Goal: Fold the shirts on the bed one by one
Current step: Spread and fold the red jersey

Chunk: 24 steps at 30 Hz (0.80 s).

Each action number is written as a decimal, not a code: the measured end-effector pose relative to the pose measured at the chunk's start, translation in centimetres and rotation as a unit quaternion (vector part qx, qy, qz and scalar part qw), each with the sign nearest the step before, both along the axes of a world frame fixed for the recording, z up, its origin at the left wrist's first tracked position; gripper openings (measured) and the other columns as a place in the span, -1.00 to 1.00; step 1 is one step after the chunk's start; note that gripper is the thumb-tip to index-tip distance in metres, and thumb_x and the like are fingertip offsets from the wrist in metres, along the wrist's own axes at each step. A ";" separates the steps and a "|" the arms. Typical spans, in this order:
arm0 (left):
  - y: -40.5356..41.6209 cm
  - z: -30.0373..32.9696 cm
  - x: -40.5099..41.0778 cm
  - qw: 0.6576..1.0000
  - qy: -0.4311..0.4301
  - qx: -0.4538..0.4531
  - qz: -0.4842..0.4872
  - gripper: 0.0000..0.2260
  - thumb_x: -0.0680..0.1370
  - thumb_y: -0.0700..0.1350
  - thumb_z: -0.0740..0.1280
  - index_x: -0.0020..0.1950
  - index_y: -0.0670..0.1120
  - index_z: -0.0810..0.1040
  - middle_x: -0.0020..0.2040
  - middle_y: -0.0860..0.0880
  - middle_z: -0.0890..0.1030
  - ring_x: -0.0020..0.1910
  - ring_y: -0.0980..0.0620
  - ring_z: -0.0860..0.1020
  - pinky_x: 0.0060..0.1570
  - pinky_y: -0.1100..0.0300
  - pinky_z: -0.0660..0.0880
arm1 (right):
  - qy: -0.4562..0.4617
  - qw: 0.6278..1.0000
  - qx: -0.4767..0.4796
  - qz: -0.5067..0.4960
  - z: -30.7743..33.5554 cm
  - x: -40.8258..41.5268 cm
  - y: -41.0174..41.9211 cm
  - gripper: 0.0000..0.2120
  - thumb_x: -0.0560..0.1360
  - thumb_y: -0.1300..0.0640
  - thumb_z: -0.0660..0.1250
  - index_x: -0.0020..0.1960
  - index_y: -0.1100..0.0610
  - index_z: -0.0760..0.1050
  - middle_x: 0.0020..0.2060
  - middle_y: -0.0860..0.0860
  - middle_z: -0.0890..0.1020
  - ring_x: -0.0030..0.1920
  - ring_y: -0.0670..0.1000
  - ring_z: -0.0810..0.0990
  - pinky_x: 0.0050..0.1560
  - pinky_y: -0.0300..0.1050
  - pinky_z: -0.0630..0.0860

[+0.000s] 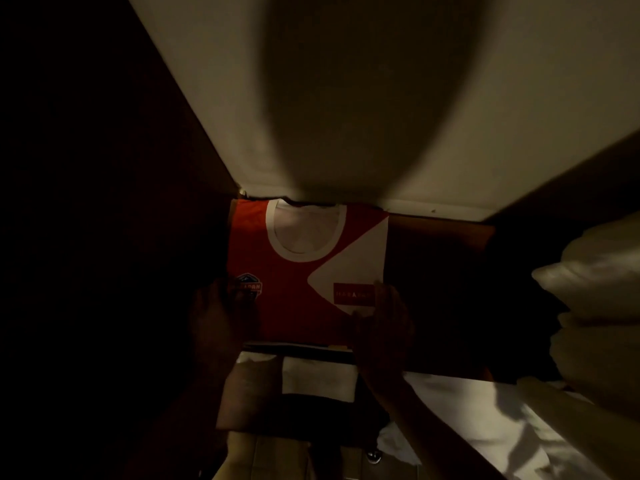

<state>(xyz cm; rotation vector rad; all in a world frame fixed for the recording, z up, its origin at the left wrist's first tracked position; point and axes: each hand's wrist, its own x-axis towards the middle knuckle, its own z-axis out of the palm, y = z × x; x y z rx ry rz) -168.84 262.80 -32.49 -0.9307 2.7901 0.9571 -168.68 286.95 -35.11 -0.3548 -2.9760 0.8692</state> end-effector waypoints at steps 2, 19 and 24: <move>1.9 -0.8 -0.9 0.994 0.018 -0.055 -0.090 -0.56 0.66 0.02 0.17 0.51 -0.13 0.36 0.48 -0.21 0.37 0.45 -0.24 0.34 0.41 -0.18 0.30 | 0.038 0.992 0.010 0.120 -0.3 -0.3 -1.8 -0.44 0.58 -0.02 0.29 0.51 0.19 0.32 0.50 0.18 0.32 0.51 0.24 0.27 0.44 0.34 0.22; 0.9 -5.2 -7.2 0.939 0.019 -0.149 -0.308 -0.37 0.65 0.21 -0.10 0.63 -0.11 0.01 0.63 -0.15 -0.01 0.61 -0.13 -0.07 0.56 -0.14 -0.12 | 0.037 0.962 0.082 0.256 -3.8 -5.7 -1.8 -0.31 0.64 -0.24 -0.03 0.60 0.19 0.02 0.60 0.15 0.02 0.60 0.15 -0.05 0.54 0.27 -0.22; -1.9 -5.2 -12.3 0.958 -0.049 -0.110 -0.259 -0.44 0.72 -0.01 0.02 0.61 -0.21 -0.13 0.61 -0.22 -0.20 0.60 -0.21 -0.20 0.55 -0.07 -0.16 | -0.097 0.975 0.097 0.174 -4.5 -10.2 -0.2 -0.24 0.64 -0.23 0.02 0.58 0.08 -0.33 0.56 0.06 -0.31 0.56 0.10 -0.34 0.52 0.24 -0.31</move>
